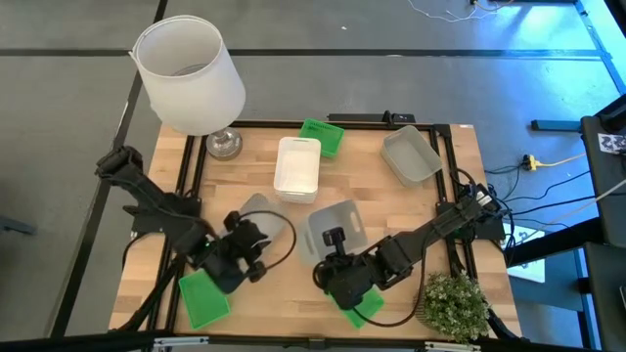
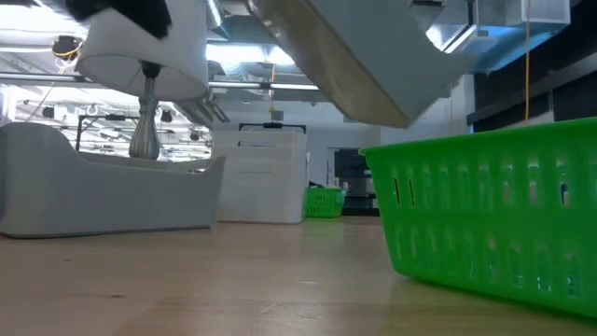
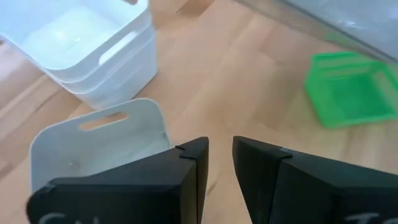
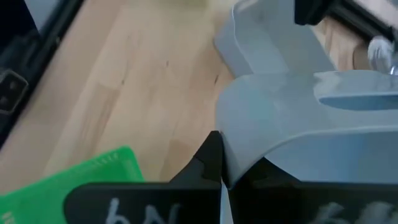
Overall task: Stack baskets by color
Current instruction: Stack the bottom right gray bin on the bottom left gray bin
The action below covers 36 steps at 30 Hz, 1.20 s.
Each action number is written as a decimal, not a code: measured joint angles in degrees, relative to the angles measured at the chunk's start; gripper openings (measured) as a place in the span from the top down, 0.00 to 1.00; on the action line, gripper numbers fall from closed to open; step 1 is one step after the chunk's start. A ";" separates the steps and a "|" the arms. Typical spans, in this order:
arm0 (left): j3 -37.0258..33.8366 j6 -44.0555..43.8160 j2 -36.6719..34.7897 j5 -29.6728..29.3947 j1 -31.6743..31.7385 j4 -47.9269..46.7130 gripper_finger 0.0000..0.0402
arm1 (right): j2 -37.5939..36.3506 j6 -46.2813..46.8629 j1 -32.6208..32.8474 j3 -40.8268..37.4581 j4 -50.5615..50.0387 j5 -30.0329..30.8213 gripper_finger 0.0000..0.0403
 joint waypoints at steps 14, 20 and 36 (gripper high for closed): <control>1.91 -10.88 -1.99 -4.61 -14.88 -8.09 0.84 | 0.00 -7.17 -4.58 0.00 13.08 -2.90 1.00; 1.92 -16.59 -2.26 -4.39 -17.93 -12.96 0.84 | 0.00 -14.87 -5.23 0.00 22.80 -8.00 1.00; 1.92 -20.75 -2.25 -7.09 -24.99 -15.65 0.84 | 5.24 -33.95 -10.90 -0.63 35.32 -18.00 1.00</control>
